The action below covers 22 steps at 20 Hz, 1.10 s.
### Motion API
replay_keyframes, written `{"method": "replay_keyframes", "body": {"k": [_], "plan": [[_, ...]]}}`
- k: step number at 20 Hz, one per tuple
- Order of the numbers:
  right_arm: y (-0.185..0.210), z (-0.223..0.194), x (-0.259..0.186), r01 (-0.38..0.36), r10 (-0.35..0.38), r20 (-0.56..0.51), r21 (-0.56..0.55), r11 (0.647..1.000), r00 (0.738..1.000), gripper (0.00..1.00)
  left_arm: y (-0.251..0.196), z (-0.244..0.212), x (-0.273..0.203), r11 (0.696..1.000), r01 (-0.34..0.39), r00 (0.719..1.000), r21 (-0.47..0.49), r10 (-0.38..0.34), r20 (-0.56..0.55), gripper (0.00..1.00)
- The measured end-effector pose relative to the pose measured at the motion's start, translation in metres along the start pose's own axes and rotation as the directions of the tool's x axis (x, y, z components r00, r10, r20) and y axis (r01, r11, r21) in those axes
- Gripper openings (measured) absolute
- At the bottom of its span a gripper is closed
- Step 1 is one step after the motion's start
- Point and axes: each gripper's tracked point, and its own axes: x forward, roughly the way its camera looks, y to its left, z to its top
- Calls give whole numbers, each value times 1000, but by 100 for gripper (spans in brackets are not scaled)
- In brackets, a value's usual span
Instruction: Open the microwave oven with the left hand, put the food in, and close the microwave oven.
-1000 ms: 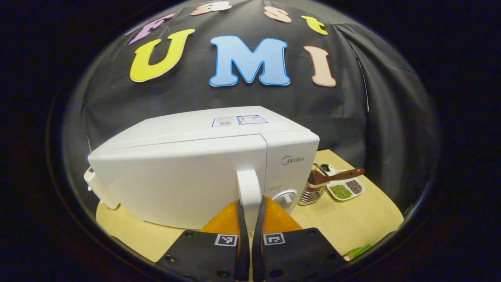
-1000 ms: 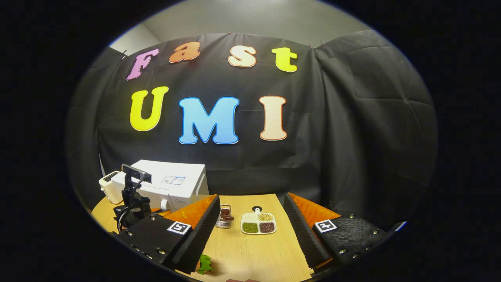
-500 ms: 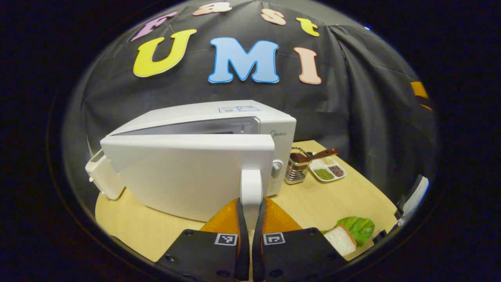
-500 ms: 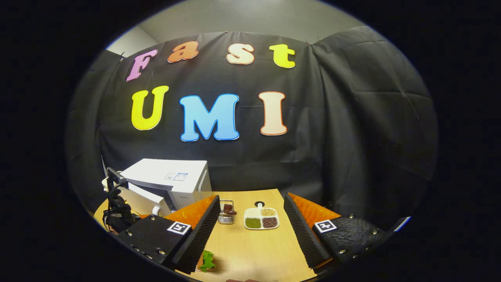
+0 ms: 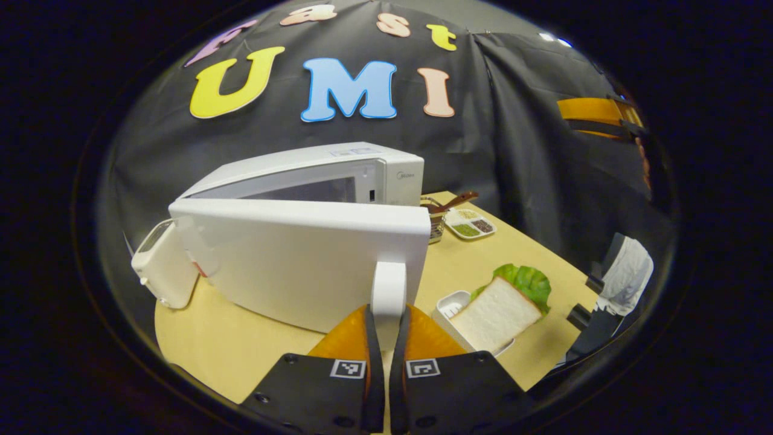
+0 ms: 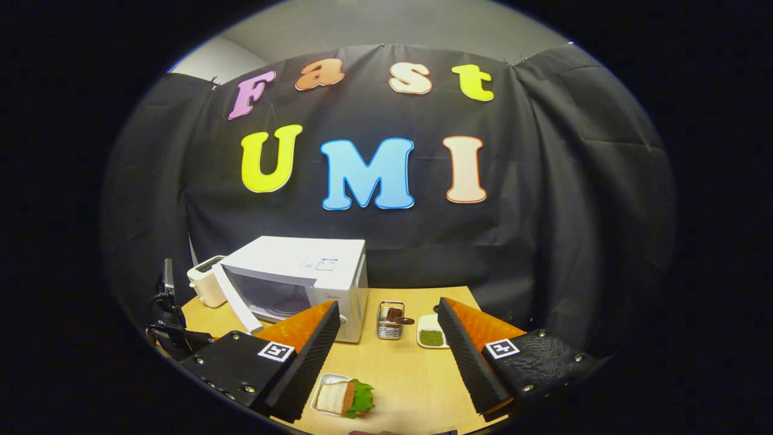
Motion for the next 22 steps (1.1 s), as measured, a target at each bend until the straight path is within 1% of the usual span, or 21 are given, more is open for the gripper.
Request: {"method": "replay_keyframes", "body": {"k": [3, 7, 9, 13, 14, 16, 18, 22], "plan": [[16, -7, 0, -21, 21, -16, 1, 1000, 1000, 99, 14, -23, -35, 1000, 26, 999, 7, -25, -23, 10], [37, -18, 3, -33, 33, -42, 13, 999, 999, 99, 43, -54, -85, 998, 65, 996, -26, -67, -59, 10], [48, -26, 4, -45, 47, -59, 19, 999, 997, 99, 60, -68, -107, 998, 59, 995, -20, -61, -80, 10], [62, -45, 9, -68, 73, -111, 40, 997, 991, 99, 98, -92, -145, 998, 43, 994, -48, -48, -103, 10], [63, -51, 10, -69, 74, -125, 40, 997, 989, 99, 109, -97, -154, 997, 39, 993, -60, -46, -107, 10], [63, -61, 13, -65, 71, -149, 39, 997, 986, 99, 127, -110, -176, 993, 54, 991, -109, -66, -114, 9], [62, -76, 15, -65, 72, -183, 45, 997, 980, 99, 141, -121, -182, 985, 80, 988, -152, -98, -115, 8], [49, -115, 19, -37, 47, -281, 40, 999, 959, 99, 168, -133, -195, 975, 114, 984, -190, -138, -116, 8]]}}
